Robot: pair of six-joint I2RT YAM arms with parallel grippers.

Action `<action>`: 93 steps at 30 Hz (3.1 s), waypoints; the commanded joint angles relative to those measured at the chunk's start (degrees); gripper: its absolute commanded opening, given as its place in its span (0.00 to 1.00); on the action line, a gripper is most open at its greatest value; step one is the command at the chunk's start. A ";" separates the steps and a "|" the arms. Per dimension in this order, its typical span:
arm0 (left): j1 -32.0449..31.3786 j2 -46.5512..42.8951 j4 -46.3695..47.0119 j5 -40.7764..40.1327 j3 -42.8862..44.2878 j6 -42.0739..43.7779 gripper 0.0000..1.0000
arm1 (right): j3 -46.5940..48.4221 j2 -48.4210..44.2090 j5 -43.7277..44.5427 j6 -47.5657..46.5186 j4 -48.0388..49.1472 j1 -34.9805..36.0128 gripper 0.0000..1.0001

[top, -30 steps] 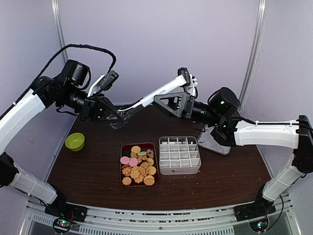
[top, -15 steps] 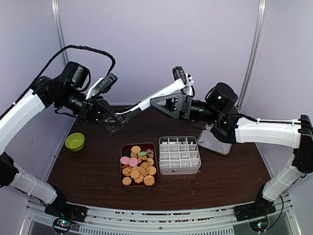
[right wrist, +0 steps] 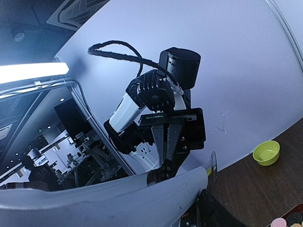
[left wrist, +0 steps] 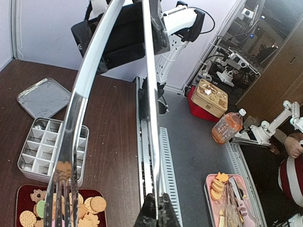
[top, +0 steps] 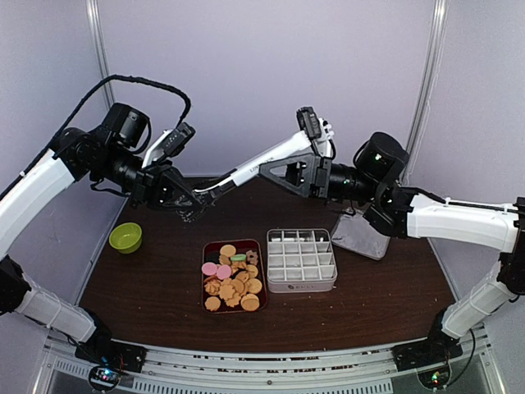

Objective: Pack the cookies
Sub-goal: Pass from the left arm to the right, then pick up the fake cookies from the empty pocket of the box.

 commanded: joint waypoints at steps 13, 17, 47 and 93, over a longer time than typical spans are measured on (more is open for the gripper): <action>-0.03 -0.55 -0.04 -3.83 -0.31 1.21 0.00 | 3.88 -5.53 5.10 -11.73 -14.24 1.84 0.60; -0.06 -0.46 0.39 -4.14 -0.37 0.81 0.00 | 5.62 -4.73 5.18 -13.12 -16.16 3.24 0.62; -0.10 -1.89 -0.66 -9.98 -1.76 4.44 0.32 | 7.14 -6.95 10.69 -18.09 -24.07 3.78 0.26; 23.70 -7.92 -7.94 -36.48 -15.77 13.38 0.93 | 21.48 18.46 52.66 -42.66 -48.23 19.86 0.23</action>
